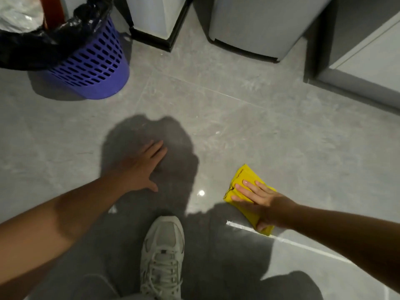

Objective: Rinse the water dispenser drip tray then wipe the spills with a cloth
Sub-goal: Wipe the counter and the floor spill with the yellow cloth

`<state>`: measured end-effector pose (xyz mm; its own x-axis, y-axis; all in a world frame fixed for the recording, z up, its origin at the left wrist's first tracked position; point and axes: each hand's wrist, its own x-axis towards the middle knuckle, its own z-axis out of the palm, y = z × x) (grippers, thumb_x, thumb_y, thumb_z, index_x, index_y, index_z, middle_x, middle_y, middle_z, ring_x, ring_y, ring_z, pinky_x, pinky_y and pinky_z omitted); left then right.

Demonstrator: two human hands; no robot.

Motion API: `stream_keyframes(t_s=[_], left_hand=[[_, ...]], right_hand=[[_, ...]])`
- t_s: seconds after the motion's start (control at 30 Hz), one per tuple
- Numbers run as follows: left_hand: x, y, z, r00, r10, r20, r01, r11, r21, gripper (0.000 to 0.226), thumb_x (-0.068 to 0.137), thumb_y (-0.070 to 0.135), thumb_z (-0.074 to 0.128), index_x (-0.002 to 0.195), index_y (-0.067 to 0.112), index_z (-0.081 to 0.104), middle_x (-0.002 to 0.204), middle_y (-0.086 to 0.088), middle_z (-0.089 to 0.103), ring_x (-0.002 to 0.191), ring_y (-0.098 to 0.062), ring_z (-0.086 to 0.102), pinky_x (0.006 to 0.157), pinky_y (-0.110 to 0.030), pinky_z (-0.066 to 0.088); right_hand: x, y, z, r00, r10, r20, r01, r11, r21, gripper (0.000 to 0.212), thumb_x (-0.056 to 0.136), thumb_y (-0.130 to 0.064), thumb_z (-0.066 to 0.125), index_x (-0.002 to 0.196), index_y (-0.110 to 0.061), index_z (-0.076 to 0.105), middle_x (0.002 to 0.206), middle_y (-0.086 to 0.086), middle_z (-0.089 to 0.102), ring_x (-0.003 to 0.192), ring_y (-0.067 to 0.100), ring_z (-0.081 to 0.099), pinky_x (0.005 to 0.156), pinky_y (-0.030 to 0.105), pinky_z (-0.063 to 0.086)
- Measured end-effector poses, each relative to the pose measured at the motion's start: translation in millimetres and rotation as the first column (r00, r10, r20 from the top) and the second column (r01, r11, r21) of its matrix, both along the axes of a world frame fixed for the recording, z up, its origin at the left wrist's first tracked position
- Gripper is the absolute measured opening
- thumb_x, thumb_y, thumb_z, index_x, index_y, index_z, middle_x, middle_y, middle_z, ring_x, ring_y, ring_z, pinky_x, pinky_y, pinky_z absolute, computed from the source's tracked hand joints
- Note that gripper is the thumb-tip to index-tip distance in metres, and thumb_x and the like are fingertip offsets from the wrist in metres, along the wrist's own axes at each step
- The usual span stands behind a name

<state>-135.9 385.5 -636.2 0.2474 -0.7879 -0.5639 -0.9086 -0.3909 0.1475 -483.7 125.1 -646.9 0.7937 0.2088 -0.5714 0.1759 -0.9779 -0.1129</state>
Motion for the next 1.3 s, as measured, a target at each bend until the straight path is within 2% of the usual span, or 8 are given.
stream_keyframes(t_s=[0.3, 0.47, 0.53, 0.63, 0.73, 0.93, 1.1, 1.3], left_hand=[[18.3, 18.2, -1.1, 0.972, 0.232, 0.029, -0.233, 0.972, 0.033, 0.155, 0.051, 0.081, 0.082, 0.165, 0.017, 0.0, 0.174, -0.008, -0.007, 0.16, -0.032, 0.002, 0.121, -0.056, 0.03], [22.0, 24.3, -7.8, 0.968, 0.245, 0.063, -0.244, 0.97, -0.011, 0.157, 0.044, 0.084, 0.082, 0.164, 0.011, 0.011, 0.173, -0.013, 0.007, 0.158, -0.037, 0.012, 0.116, -0.059, 0.037], [26.1, 28.1, -12.6, 0.977, 0.207, 0.041, -0.206, 0.978, -0.023, 0.157, 0.046, 0.082, 0.083, 0.164, 0.008, 0.012, 0.173, -0.016, 0.007, 0.158, -0.039, 0.011, 0.119, -0.057, 0.034], [42.3, 36.4, -14.9, 0.99, 0.134, -0.039, -0.134, 0.991, -0.016, 0.154, 0.051, 0.071, 0.09, 0.165, 0.007, 0.009, 0.173, -0.016, 0.004, 0.159, -0.038, 0.006, 0.125, -0.053, 0.027], [56.3, 46.9, -13.4, 0.997, 0.044, -0.07, -0.046, 0.999, -0.018, 0.146, 0.057, 0.062, 0.092, 0.164, 0.008, 0.01, 0.173, -0.014, 0.004, 0.159, -0.037, 0.005, 0.127, -0.048, 0.019], [44.3, 85.3, 2.2, 0.997, 0.074, -0.019, -0.076, 0.99, -0.121, 0.126, 0.058, 0.042, 0.099, 0.153, -0.008, 0.035, 0.161, -0.033, 0.03, 0.146, -0.053, 0.036, 0.118, -0.055, 0.034], [41.7, 88.9, 6.7, 0.995, 0.1, 0.007, -0.099, 0.992, -0.083, 0.126, 0.06, 0.047, 0.097, 0.156, -0.004, 0.033, 0.163, -0.029, 0.03, 0.148, -0.047, 0.036, 0.122, -0.048, 0.029], [46.8, 83.8, 4.8, 0.993, 0.121, 0.009, -0.12, 0.992, -0.033, 0.135, 0.059, 0.06, 0.092, 0.162, 0.006, 0.024, 0.169, -0.022, 0.021, 0.151, -0.043, 0.03, 0.123, -0.048, 0.03]], right_hand=[[-44.9, 135.8, -13.4, 0.625, -0.781, 0.018, 0.78, 0.625, 0.039, 0.135, 0.044, -0.06, 0.094, 0.155, -0.013, 0.032, 0.16, 0.022, 0.035, 0.135, 0.053, 0.047, 0.095, 0.067, 0.051], [70.1, 158.3, -17.2, -0.077, -0.988, -0.135, 0.992, -0.089, 0.088, 0.125, 0.073, -0.094, 0.015, 0.158, -0.003, 0.027, 0.16, 0.035, 0.024, 0.143, 0.06, 0.03, 0.108, 0.069, 0.033], [111.7, 132.0, -22.1, -0.185, -0.974, -0.133, 0.972, -0.202, 0.123, 0.123, 0.073, -0.095, 0.013, 0.162, -0.011, 0.007, 0.166, 0.031, 0.008, 0.151, 0.054, 0.012, 0.116, 0.067, 0.02], [147.4, 78.3, -37.9, -0.058, -0.996, -0.065, 0.991, -0.065, 0.117, 0.12, 0.081, -0.085, 0.045, 0.16, -0.021, -0.018, 0.168, 0.019, -0.019, 0.154, 0.043, -0.016, 0.121, 0.06, -0.004], [179.4, 16.6, -38.1, 0.354, -0.935, -0.002, 0.929, 0.351, 0.12, 0.116, 0.084, -0.082, 0.046, 0.161, -0.024, -0.018, 0.168, 0.016, -0.024, 0.154, 0.041, -0.018, 0.121, 0.059, -0.007], [272.4, -45.8, -19.2, 0.946, -0.305, -0.108, 0.302, 0.952, -0.043, 0.131, 0.077, -0.074, 0.068, 0.157, -0.029, -0.026, 0.166, 0.015, -0.029, 0.153, 0.042, -0.019, 0.123, 0.059, 0.001], [317.4, -24.2, -6.7, 0.973, 0.192, -0.127, -0.212, 0.961, -0.174, 0.137, 0.072, -0.071, 0.076, 0.161, -0.025, -0.018, 0.169, 0.016, -0.017, 0.156, 0.041, -0.006, 0.123, 0.056, 0.015], [285.2, 21.0, 1.1, 0.712, 0.69, -0.133, -0.702, 0.69, -0.176, 0.142, 0.062, -0.078, 0.073, 0.16, -0.028, -0.017, 0.172, 0.008, -0.011, 0.157, 0.038, 0.0, 0.123, 0.052, 0.014]])
